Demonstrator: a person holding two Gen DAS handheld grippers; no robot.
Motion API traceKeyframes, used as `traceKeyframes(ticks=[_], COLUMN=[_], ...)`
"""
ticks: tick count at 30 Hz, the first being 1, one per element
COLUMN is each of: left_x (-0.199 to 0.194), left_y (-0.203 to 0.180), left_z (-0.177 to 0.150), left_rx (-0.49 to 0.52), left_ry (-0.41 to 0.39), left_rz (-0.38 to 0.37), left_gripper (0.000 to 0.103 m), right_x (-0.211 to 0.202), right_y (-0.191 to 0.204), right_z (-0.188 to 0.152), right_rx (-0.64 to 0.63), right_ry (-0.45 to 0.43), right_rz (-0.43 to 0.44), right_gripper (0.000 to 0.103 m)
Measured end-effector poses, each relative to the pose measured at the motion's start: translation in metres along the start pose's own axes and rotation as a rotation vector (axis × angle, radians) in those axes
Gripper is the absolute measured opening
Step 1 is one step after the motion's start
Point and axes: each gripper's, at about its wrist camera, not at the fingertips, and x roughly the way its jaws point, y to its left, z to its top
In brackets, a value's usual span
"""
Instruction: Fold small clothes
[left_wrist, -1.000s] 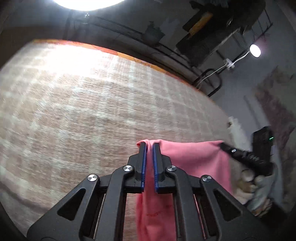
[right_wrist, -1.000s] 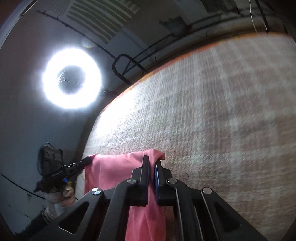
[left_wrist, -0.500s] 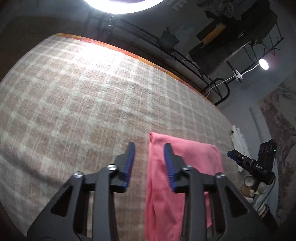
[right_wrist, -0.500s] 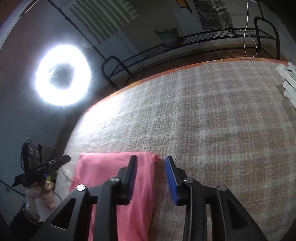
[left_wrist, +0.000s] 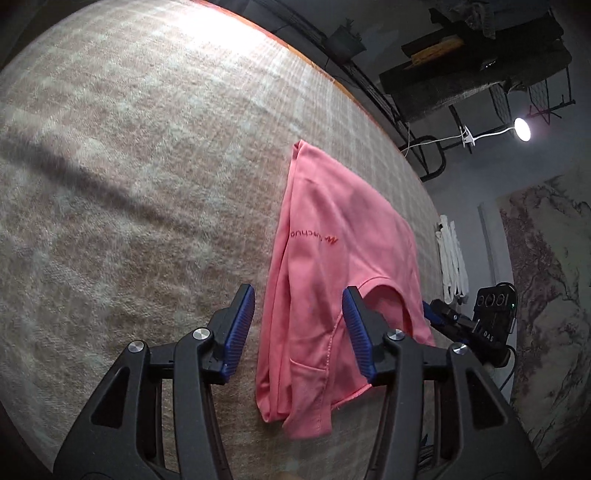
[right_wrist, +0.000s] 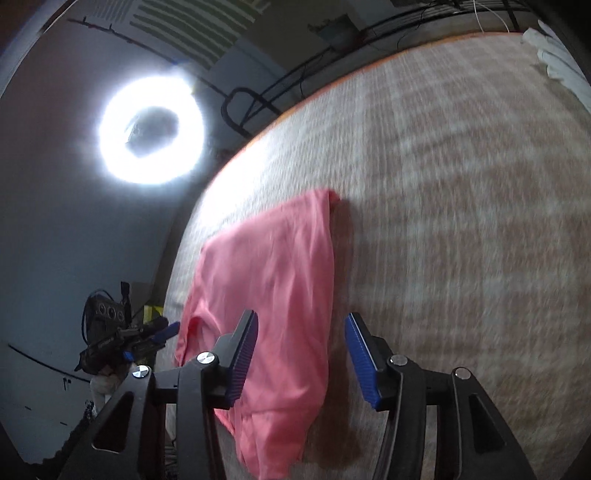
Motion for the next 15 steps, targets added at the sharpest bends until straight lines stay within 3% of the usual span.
traceKeyframes(ticks=[6,12,15], left_x=[0.001,0.008,0.013], left_y=[-0.002,-0.004,-0.006], left_z=[0.0,0.002,0.001], left_rx=[0.022,0.007,0.002], left_ry=[0.004,0.014,0.026], left_rz=[0.004,0.006,-0.005], left_gripper=[0.05,0.05,0.05], right_x=[0.005,0.005,-0.006], right_y=[0.016,0.048,0.045], right_z=[-0.032,-0.073,-0.073], right_rx=[-0.131,-0.4,-0.359], right_ry=[0.047,0.1,0.099], right_rz=[-0.102,-0.243,-0.156], right_gripper=[0.043,0.043,0.044])
